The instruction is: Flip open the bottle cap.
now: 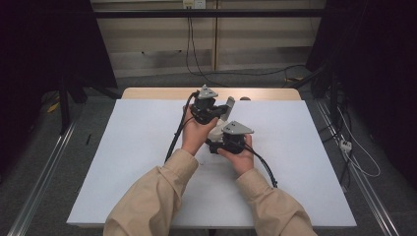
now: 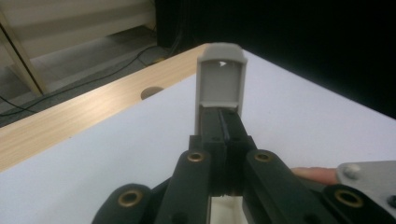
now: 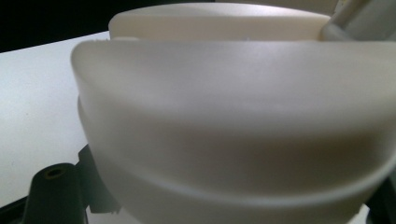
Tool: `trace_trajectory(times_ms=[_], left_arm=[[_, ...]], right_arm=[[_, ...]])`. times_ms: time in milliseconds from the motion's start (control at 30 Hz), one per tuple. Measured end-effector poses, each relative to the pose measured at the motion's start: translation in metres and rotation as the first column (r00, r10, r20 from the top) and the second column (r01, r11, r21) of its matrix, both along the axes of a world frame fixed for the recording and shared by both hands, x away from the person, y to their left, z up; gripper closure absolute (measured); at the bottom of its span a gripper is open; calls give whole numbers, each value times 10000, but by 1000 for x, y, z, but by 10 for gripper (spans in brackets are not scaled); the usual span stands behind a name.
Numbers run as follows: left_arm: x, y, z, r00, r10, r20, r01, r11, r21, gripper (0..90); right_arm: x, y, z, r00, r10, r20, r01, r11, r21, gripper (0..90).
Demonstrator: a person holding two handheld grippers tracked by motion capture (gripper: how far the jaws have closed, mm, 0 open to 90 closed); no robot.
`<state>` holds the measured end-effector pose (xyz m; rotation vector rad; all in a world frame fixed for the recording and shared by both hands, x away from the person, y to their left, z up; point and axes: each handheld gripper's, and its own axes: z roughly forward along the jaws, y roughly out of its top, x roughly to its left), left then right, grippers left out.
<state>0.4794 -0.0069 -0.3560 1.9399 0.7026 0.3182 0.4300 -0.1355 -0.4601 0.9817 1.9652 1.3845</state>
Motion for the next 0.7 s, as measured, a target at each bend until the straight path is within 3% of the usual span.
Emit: trace_trajectory(times_ms=[700], left_arm=[[4,-4,-4,10000,-40,-31,40,10000,-63,900]], right_arm=[[0,-1,-1,10000,-1,-2,1,10000,22,184]])
